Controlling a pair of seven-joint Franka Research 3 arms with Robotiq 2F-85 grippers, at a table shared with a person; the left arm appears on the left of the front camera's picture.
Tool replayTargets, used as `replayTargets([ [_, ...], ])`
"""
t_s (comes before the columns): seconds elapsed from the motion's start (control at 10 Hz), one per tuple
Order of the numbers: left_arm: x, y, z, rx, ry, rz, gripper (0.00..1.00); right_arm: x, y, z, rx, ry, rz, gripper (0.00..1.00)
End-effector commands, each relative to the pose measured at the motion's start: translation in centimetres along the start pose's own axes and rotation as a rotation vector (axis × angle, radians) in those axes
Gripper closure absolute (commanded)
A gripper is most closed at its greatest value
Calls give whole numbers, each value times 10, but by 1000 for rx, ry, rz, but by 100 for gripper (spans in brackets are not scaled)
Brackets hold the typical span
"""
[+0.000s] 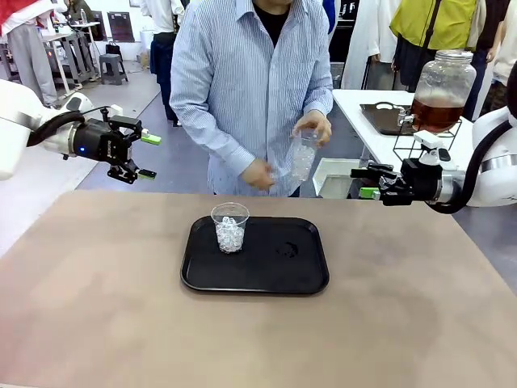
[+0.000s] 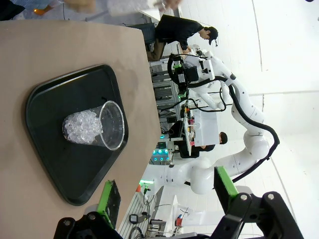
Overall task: Pour the drink into the iced cup.
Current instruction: Pick up the iced cup indicated by the human and present it to them.
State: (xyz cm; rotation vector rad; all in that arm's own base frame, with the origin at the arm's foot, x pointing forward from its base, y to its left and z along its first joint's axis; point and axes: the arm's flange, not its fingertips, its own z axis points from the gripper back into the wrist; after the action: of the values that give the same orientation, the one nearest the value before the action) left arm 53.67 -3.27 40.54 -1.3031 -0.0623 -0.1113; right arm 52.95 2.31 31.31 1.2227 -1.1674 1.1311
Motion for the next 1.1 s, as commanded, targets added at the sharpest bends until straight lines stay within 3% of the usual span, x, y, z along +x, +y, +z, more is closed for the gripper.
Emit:
replayTargets([
  [0.0,0,-1,0,-1,-1,-2,0,5,-3,-1,11,5,-6,0],
  [1.0,0,-1,0,-1,-1,-2,0,5,-3,-1,11,5,-6,0],
])
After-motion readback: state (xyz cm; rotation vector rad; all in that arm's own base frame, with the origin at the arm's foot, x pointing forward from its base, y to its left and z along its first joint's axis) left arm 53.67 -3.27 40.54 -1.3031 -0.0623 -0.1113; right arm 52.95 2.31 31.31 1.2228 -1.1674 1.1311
